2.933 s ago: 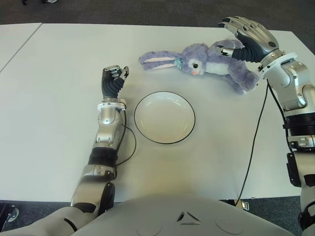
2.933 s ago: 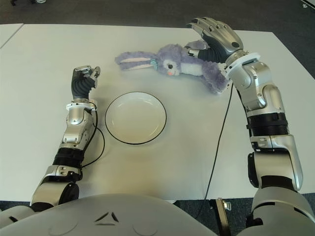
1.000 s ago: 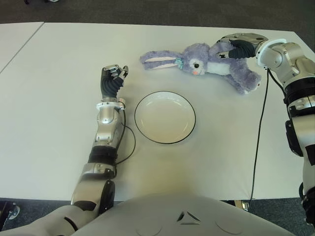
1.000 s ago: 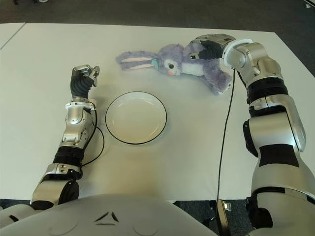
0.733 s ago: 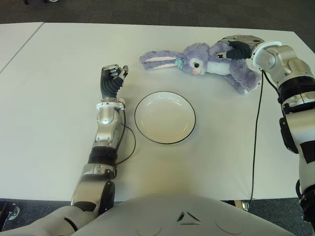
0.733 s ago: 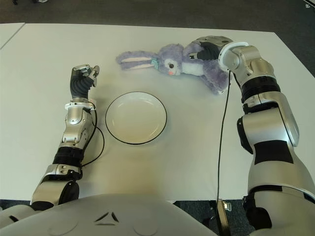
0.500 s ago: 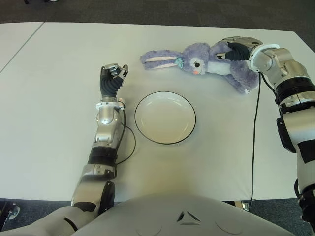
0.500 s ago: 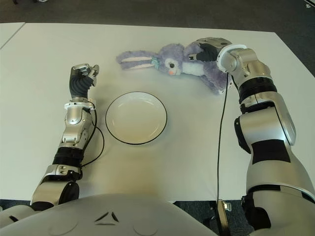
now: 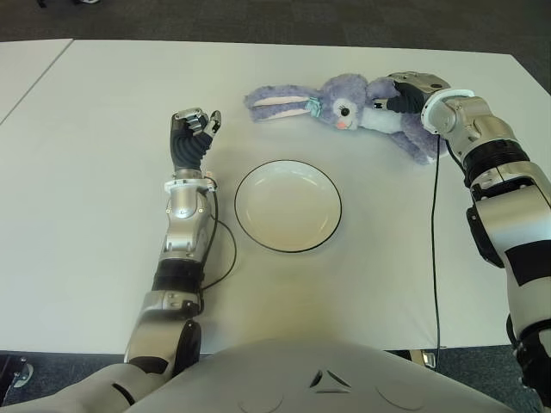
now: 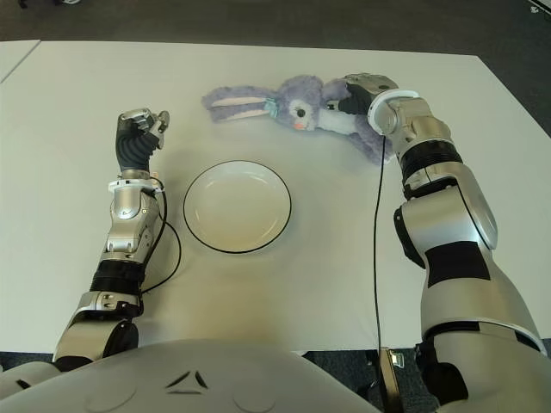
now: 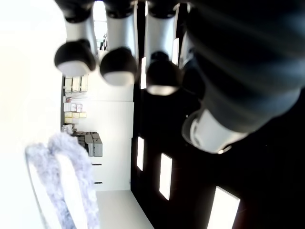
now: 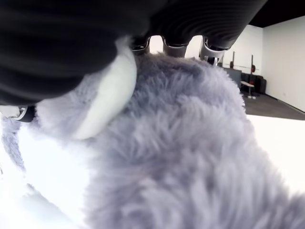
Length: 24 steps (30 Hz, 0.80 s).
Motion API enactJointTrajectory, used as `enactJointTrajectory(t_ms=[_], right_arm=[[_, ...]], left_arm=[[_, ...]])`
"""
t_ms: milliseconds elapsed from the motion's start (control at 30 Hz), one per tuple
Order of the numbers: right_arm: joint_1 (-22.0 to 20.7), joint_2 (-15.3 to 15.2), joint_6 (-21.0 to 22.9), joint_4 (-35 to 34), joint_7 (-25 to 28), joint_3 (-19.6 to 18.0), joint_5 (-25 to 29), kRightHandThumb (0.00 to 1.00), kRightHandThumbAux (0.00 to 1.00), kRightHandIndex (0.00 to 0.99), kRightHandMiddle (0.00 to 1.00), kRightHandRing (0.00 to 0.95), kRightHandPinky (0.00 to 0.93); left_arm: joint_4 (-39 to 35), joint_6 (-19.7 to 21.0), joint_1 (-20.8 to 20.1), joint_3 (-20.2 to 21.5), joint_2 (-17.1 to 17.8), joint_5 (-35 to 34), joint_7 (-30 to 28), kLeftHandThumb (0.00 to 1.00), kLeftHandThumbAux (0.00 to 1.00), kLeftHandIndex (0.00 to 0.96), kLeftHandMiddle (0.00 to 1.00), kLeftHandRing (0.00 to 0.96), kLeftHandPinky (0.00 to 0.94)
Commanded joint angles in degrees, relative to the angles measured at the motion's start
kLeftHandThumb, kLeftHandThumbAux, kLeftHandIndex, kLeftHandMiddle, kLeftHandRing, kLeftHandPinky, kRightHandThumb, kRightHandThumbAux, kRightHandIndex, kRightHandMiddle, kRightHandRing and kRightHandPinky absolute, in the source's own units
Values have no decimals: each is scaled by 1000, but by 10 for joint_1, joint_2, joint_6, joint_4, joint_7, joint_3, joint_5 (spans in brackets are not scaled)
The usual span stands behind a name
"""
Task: Put the doll into the plate.
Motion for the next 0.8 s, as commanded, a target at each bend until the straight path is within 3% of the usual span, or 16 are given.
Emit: enactJointTrajectory(t_ms=[33,800], right_arm=[[37,16,8,22,37,17,-4,455,125,0,0,0,0],[60,27,9,30,34,44,-12,475,125,0,0,0,0]], left_arm=[[22,10,85,1,-20,7,10,427,782,805,871,874,859],[4,19,91,0,-24,11,16,420,790,800,865,868,852]])
